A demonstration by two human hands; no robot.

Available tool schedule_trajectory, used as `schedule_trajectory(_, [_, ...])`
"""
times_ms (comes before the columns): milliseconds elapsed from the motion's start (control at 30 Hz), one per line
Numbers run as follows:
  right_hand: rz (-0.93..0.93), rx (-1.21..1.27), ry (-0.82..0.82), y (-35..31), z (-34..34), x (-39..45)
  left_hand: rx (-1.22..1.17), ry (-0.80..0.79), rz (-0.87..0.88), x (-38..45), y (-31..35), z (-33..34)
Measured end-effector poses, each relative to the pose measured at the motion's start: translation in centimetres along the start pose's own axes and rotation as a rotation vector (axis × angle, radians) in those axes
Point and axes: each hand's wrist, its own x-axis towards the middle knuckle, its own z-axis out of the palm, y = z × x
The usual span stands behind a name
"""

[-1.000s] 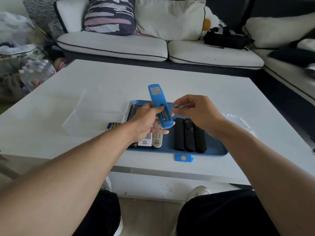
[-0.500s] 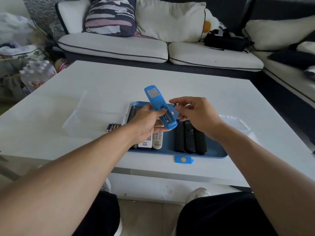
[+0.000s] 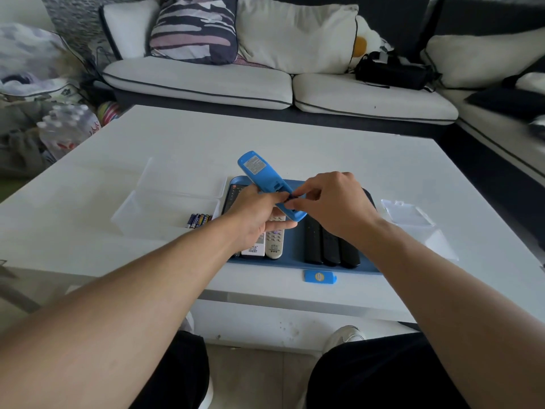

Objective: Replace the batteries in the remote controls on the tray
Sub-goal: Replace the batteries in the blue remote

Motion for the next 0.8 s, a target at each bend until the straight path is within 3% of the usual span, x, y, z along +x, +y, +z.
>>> schedule_trajectory(267, [-0.113,-0.075,-0.126,-0.1,-0.9,-0.4,-0.013,0.019,0.018,-0.1,0.3,-0.5])
schedule_trajectory(533, [0.035,0.048,0.05,-0.6,0.2,-0.3,-0.009,0.017,0.035,-0.3,0.4,-0.3])
schedule_trajectory(800, [0.045,0.092,0.019,-1.2,0.4,-0.4,0.064,0.022,0.048,-0.4,0.3,-0.8])
